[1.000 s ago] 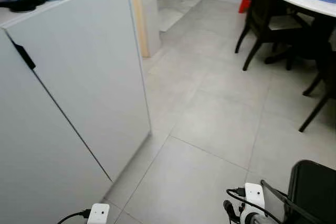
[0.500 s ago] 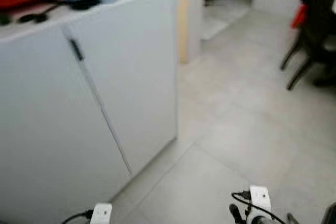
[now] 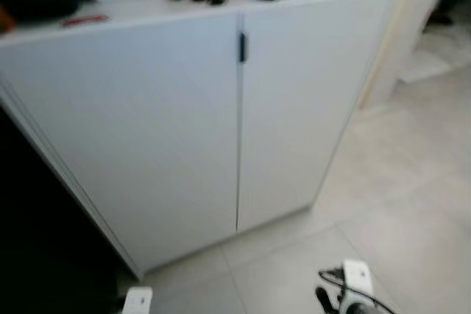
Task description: Restocking fridge
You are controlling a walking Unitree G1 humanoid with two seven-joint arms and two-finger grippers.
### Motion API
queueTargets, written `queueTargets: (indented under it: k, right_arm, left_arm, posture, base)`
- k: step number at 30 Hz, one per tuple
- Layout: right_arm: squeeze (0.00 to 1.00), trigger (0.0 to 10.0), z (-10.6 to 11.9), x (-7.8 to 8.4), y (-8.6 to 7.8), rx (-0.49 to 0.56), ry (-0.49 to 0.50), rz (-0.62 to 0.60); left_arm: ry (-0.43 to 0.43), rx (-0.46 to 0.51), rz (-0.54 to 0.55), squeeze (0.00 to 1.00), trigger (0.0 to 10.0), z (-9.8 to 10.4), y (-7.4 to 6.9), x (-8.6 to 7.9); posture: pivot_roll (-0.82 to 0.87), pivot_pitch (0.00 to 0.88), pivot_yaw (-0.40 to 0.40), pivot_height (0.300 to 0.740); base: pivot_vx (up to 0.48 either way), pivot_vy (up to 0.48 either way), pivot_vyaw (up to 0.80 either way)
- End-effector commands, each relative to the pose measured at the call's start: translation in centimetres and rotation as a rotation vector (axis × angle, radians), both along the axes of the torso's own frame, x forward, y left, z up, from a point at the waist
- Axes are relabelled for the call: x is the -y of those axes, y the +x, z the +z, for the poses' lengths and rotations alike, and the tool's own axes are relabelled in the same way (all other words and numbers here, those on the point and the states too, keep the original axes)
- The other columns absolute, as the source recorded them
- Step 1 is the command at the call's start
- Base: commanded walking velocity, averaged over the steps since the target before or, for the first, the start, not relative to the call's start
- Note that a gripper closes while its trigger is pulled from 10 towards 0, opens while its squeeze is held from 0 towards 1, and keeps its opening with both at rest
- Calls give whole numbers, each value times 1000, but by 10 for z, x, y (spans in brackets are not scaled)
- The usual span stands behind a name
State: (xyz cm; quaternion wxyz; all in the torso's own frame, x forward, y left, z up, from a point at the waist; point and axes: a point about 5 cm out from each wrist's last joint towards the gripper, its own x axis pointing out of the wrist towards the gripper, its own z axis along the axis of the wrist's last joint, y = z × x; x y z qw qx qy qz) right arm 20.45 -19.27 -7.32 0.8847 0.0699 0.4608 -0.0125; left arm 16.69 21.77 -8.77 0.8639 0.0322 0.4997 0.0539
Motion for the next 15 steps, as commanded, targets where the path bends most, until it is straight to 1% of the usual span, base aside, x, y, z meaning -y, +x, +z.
queueTargets:
  k: [1,3,15]
  right_arm:
    - [0,10000,-2,8,-5,-19,-15,-6]
    - [0,10000,-1,8,-5,-20,-20,12]
    - [0,10000,0,8,-3,-23,-22,25]
  left_arm:
    - [-15,5,14,0,10000,0,1,3]
    - [-17,6,16,0,10000,0,1,3]
    - [-25,11,42,0,10000,0,2,3]
  posture:
    - [64,0,-25,740]
    - [65,0,-27,740]
    - [68,0,-33,740]
  base:
    - [0,0,800]
    - [0,0,800]
    - [0,0,800]
